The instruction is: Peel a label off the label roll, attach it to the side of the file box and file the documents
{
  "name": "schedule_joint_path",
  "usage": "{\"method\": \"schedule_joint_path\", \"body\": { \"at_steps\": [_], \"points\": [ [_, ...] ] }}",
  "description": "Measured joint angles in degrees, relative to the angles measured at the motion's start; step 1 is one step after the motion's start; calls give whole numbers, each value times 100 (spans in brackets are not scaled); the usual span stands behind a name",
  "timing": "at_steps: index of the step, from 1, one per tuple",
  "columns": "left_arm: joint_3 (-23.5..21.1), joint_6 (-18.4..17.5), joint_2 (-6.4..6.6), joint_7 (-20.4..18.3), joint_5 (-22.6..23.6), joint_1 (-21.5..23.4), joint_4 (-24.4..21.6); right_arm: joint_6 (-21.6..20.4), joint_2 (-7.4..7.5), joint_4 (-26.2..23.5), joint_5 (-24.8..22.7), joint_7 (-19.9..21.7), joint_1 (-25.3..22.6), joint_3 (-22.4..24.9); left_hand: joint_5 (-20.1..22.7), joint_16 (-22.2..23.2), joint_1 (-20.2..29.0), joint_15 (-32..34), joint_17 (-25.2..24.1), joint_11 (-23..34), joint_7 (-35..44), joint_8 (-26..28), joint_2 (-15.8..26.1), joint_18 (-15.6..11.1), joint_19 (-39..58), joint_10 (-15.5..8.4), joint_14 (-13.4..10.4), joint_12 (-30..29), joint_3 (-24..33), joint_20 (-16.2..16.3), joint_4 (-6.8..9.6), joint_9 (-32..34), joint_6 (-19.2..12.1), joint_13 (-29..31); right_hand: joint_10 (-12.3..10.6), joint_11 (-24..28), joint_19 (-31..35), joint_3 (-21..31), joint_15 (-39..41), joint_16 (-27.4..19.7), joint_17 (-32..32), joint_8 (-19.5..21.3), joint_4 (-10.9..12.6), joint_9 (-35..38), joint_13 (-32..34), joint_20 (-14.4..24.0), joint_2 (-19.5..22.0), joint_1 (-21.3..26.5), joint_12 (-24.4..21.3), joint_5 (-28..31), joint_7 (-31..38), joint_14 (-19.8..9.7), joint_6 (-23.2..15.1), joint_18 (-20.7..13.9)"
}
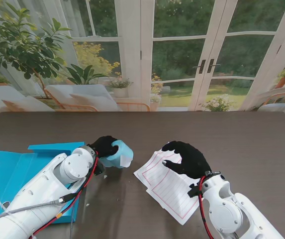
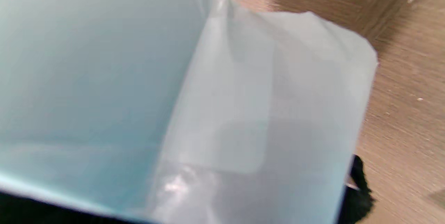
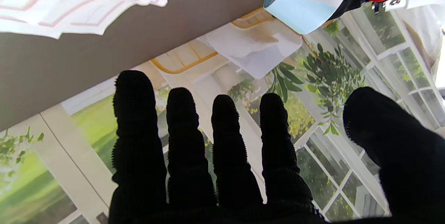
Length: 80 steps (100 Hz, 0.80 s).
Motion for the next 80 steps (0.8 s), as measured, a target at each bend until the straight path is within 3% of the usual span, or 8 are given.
{"method": "schedule_joint_path", "body": {
  "at_steps": [14, 28, 52, 74, 80],
  "points": [
    [-122, 516, -1, 40, -62, 187, -508, 201, -48, -35, -235, -175, 75, -180, 1, -62, 2, 48, 72, 64, 0, 0, 0, 0, 26, 0, -5, -131, 0, -146, 0, 0, 6, 1, 1, 277, 219, -14, 150, 11, 14, 86, 0, 131, 214, 6, -246, 0, 5, 112, 168, 0, 64, 0],
    [-187, 1076, -18, 153, -197, 345, -964, 484, -70, -63, -261, -454, 250, -494, 2, -71, 2, 63, 121, 84, 0, 0, 0, 0, 28, 0, -10, -157, 0, -166, 0, 0, 9, 3, 1, 571, 435, 311, 433, 162, 61, 201, -107, 347, 345, 7, -739, 40, 228, 232, 481, -1, 183, 0],
    [-259, 1695, -76, 256, -302, 496, -1410, 721, -196, -84, -359, -897, 476, -896, 3, -133, 2, 87, 123, 131, 0, 0, 0, 0, 28, 0, -21, -285, 0, -168, 0, 0, 13, 7, 1, 872, 672, 541, 838, 341, 86, 398, -221, 766, 823, 7, -1236, 33, 465, 836, 927, -9, 200, 0],
    [-345, 2102, -155, 437, -629, 626, -1680, 1140, -262, -127, -374, -1015, 585, -1237, 3, -148, 3, 127, 126, 165, 0, 0, 0, -3, 28, 0, -26, -367, 1, -168, 0, 0, 17, 9, 1, 860, 673, 614, 838, 349, 86, 389, -329, 759, 812, 7, -1312, -67, 519, 769, 631, -10, 201, 0],
    [-372, 2122, -167, 444, -633, 671, -1762, 1244, -283, -127, -379, -1063, 606, -1333, 3, -150, 3, 133, 126, 174, 0, 0, 0, -4, 29, 0, -27, -372, 2, -168, 0, 0, 17, 9, 1, 859, 673, 679, 838, 349, 86, 389, -383, 757, 809, 7, -1542, -92, 520, 769, 631, -10, 201, 0]
  ]
}}
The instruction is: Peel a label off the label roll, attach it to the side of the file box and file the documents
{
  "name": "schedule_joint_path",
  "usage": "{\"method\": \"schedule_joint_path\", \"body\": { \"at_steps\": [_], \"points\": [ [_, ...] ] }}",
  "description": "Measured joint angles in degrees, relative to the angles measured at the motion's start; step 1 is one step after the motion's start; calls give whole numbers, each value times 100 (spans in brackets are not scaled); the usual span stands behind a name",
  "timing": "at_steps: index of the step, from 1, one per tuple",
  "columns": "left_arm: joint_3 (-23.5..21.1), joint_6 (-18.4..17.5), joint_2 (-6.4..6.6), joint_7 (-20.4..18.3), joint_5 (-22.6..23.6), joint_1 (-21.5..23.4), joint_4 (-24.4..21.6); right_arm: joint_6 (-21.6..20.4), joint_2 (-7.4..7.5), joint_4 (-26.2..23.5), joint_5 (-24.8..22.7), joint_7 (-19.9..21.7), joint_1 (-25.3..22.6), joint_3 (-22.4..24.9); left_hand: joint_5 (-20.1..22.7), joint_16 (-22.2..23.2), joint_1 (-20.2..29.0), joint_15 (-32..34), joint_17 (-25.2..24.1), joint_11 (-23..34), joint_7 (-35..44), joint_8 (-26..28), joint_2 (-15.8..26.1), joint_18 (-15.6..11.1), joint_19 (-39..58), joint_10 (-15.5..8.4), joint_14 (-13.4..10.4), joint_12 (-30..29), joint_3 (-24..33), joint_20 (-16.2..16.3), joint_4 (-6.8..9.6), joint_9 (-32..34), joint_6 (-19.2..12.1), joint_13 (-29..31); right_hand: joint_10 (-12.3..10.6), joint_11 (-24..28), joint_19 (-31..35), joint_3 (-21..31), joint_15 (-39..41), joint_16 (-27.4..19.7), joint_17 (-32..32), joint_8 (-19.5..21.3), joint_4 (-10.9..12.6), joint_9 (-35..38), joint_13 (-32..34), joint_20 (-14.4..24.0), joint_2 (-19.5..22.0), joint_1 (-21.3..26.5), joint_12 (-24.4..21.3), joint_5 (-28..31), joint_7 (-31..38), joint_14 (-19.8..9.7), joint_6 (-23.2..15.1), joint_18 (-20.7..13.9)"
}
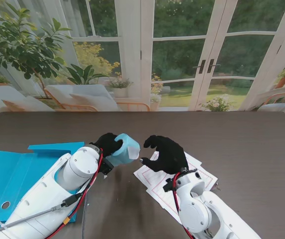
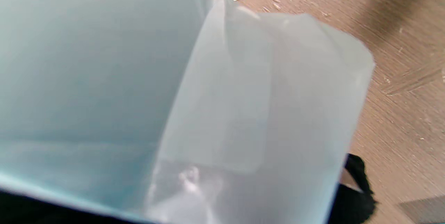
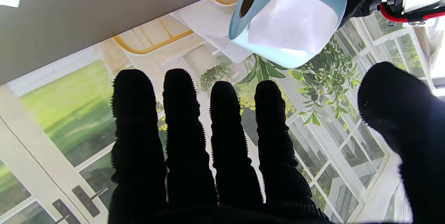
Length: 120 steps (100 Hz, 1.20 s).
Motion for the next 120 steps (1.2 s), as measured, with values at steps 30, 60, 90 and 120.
{"method": "schedule_joint_path", "body": {
  "at_steps": [30, 60, 90, 120],
  "points": [
    [-170, 49, -4, -30, -110, 207, -280, 508, -165, 85, -1, -484, 94, -400, 0, -30, 0, 6, 1, 11, 0, 0, 0, 0, 0, 0, -1, -15, 2, 0, 0, 0, 3, 1, 0, -99, 1, 127, 0, 8, 0, -6, -54, -155, -70, 0, -128, -64, 16, -204, -22, 0, 132, 0],
    [-231, 169, -3, -23, -243, 328, -452, 855, -248, 9, -123, -649, 68, -486, 0, -48, 0, 10, 1, 26, 0, 0, 0, -1, 1, 0, -1, -65, 4, 0, 0, -1, 5, 2, 2, -83, 2, 127, 1, 56, -16, -55, -57, -299, -298, -4, -313, -64, 40, -307, -209, 12, 306, 0],
    [-242, 172, -26, 27, -406, 331, -457, 747, -256, 29, -140, -743, 90, -641, 1, -48, 0, 11, 1, 28, 0, 3, 3, 0, 2, 0, -1, -68, 5, -1, 0, -1, 7, 2, 3, -83, 4, 125, 13, 57, -16, -103, -57, -283, -295, -79, -408, -61, 48, -172, -278, 12, 198, 0],
    [-253, 156, -26, 21, -447, 383, -504, 996, -326, 274, -328, -1052, 251, -896, 1, -49, 0, 13, 1, 32, 0, 5, 22, -1, 3, 0, -1, -79, 10, -1, 0, -1, 10, 2, 12, -83, 4, 125, 37, 57, -14, -88, -57, -282, -295, -80, -408, -61, 48, -238, -331, 22, 370, 0]
  ]
}}
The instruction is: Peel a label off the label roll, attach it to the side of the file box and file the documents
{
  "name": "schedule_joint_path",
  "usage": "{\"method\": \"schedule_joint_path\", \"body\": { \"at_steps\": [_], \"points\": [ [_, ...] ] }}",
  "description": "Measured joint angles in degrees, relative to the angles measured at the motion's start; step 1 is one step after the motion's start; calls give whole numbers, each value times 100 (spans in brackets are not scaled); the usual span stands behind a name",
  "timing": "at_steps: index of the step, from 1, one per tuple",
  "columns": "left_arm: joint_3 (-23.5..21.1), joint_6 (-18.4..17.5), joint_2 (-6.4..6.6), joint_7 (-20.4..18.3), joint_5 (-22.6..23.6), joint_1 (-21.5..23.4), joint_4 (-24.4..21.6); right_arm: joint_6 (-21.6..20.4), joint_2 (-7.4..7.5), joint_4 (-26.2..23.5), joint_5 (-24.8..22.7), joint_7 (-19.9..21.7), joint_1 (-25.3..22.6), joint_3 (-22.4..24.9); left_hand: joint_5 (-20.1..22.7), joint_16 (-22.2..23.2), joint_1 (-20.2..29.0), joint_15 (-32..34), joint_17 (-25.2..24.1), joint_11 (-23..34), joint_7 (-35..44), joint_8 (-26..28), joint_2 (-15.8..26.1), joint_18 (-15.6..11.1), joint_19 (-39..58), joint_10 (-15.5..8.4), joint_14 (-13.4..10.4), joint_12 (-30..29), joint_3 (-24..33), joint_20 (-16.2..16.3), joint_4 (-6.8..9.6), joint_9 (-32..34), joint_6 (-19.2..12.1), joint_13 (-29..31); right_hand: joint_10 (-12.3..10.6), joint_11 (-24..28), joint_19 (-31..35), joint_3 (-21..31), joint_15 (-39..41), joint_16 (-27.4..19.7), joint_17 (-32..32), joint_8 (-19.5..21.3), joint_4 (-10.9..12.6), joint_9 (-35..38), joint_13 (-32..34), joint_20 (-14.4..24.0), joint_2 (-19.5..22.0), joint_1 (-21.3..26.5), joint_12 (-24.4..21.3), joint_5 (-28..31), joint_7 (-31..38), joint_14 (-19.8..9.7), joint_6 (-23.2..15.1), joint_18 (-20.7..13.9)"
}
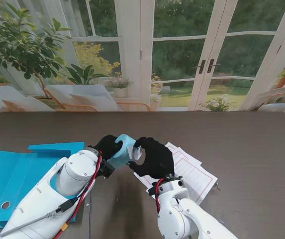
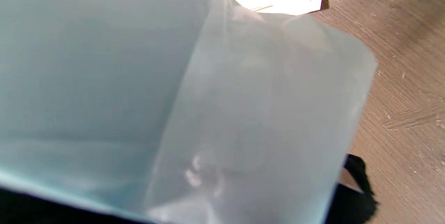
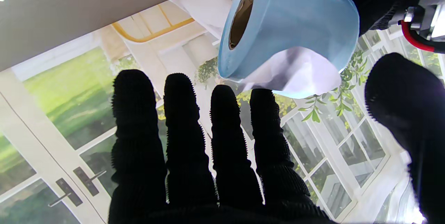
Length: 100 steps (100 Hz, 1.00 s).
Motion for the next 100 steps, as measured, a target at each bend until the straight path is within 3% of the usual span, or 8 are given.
{"method": "schedule_joint_path", "body": {
  "at_steps": [58, 71, 100],
  "points": [
    [39, -98, 31, -128, -88, 9, 5, 189, -134, 431, -248, -662, 250, -273, 0, -1, 0, 0, 0, 0, 0, 0, 48, 2, 2, 0, 0, -6, 9, 0, 0, 0, 6, 0, 23, 103, 209, 171, 204, 0, 19, -41, 0, 448, 399, -41, 23, 317, 0, 296, 106, 34, 158, 0],
    [35, -92, 37, -128, -77, 37, -7, 183, -149, 489, -296, -729, 269, -309, 0, -1, 0, 1, 0, 0, -1, 0, 51, 4, 2, 0, 0, -14, 9, 0, 0, 0, 8, 0, 25, 140, 317, 269, 239, 0, 20, -59, 0, 587, 516, -142, 233, 599, 1, 375, 109, 34, 199, 0],
    [27, -49, 51, -159, -88, 72, -48, 184, -154, 572, -406, -837, 318, -358, 0, -2, 0, 1, 1, 0, -1, 0, 56, 6, 4, 0, 0, -23, 9, 0, 0, 0, 9, 0, 26, 128, 430, 393, 296, 0, 21, -109, 40, 819, 798, -229, 772, 685, 0, 600, 125, 33, 240, 0]
  ]
}}
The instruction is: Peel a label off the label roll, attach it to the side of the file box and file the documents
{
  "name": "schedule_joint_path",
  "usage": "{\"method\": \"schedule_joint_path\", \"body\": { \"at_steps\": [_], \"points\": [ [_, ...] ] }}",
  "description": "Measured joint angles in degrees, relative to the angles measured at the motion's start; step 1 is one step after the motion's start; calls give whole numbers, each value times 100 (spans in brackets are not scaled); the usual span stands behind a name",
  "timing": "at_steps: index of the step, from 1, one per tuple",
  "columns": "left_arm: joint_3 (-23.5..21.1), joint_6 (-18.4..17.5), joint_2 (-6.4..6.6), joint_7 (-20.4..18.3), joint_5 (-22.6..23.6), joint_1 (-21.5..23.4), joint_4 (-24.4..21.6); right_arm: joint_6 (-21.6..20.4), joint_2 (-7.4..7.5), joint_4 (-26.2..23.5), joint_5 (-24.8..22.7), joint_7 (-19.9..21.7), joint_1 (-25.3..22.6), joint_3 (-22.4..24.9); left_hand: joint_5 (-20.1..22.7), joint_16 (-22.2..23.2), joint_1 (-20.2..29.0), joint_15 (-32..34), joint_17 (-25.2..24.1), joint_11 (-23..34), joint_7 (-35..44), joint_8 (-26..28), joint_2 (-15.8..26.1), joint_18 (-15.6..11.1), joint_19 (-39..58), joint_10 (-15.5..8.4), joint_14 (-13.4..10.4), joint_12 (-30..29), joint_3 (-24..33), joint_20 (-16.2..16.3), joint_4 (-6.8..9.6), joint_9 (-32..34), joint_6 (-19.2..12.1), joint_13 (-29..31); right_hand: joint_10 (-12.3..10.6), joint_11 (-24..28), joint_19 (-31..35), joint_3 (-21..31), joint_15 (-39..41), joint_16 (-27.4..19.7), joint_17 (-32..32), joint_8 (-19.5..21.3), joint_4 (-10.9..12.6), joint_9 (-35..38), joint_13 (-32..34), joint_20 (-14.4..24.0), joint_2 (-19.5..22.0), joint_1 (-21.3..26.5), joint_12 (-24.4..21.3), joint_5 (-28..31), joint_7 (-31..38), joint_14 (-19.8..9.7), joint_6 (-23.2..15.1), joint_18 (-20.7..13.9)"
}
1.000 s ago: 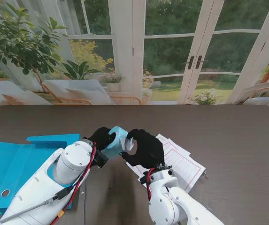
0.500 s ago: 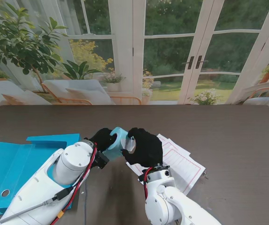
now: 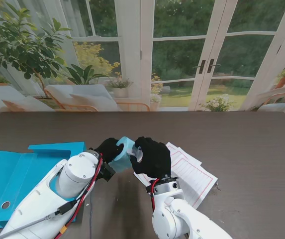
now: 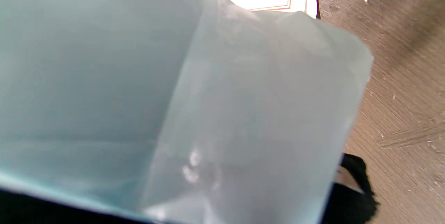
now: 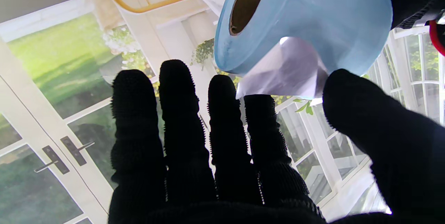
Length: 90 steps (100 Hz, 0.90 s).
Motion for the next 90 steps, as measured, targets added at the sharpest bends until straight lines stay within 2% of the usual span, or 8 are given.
{"method": "schedule_joint_path", "body": {
  "at_steps": [11, 18, 21, 31, 38, 46, 67, 90],
  "points": [
    [-3, 21, 7, -29, -11, 5, -17, -18, -1, 11, -5, -21, 9, -1, 0, 0, 0, 0, 0, 0, -1, 0, 1, 1, 1, 0, 0, -9, 0, 0, 0, 0, 1, 0, 0, 14, 98, 0, 37, 1, 2, -432, -51, 189, 135, -113, -9, 121, -2, 116, 118, -12, 0, 1],
    [-4, 39, 9, -30, -20, 7, -22, -35, -1, 14, -5, -29, 12, -1, 0, 0, 0, 0, 0, 0, -1, 0, 1, 3, 1, 0, 0, 11, 0, 0, 0, 0, 1, 0, 0, -8, 106, 0, 51, 4, 2, -511, -158, 261, 230, -156, -153, 173, -3, 191, 125, -23, 6, 1],
    [-5, 48, 10, -30, -23, 10, -25, -41, -2, 16, -4, -32, 13, -1, 0, 0, 0, 0, 0, 0, -1, 0, 1, 4, 1, 0, 0, 23, 0, 0, 0, 0, 1, 0, 0, -8, 120, 0, 58, 6, 2, -538, -162, 264, 229, -195, -146, 174, -4, 247, 125, -28, 7, 1],
    [-12, 81, 10, -28, -31, 25, -45, -66, -2, 22, -3, -48, 16, -1, 0, 0, 0, 0, 0, 0, -1, 0, 1, 5, 1, 0, 0, 28, 0, -2, 0, 0, 1, 0, 0, -23, 167, 6, 114, 61, 2, -562, -176, 403, 415, -203, -498, 185, -4, 345, 134, -72, 16, 1],
    [-19, 97, 10, -24, -36, 36, -61, -89, -3, 36, -4, -66, 18, -1, 0, 0, 0, 0, 0, 0, -1, 0, 1, 6, 3, 0, 0, 36, 0, -41, 0, 0, 1, 0, 0, -33, 223, 6, 146, 110, 2, -627, -347, 541, 557, -208, -743, 289, -4, 346, 225, -122, 16, 1],
    [-24, 99, 10, -24, -39, 41, -66, -103, -5, 42, -5, -85, 20, -3, 0, 0, 0, 0, 0, 1, -1, 0, 1, 31, 3, 0, 0, 79, 0, -54, 0, 0, 1, 0, -2, -15, 281, 129, 244, 163, 2, -832, -674, 685, 691, -212, -1010, 449, -5, 398, 406, -158, 17, 1],
    [-40, 122, 8, -18, -49, 50, -89, -128, -7, 57, -33, -142, 32, -12, 0, 0, 0, 3, 0, 3, -1, 0, -6, 42, 6, 0, 0, 108, 0, -66, -2, 0, 2, 0, -8, -70, 391, 137, 435, 285, 5, -1263, -1016, 1073, 1006, -219, -1333, 741, -5, 463, 885, -258, 2, 1],
    [-61, 182, 8, -12, -56, 76, -113, -141, -9, 57, -36, -137, 36, -8, 0, 0, 0, 4, 1, 3, -3, 0, -8, 46, 7, 0, 0, 111, 0, -73, -4, 0, 4, 0, -57, -82, 550, 137, 676, 409, 5, -1467, -1053, 1538, 1511, -222, -1603, 1014, 40, 686, 1350, -357, -100, 2]
  ]
}}
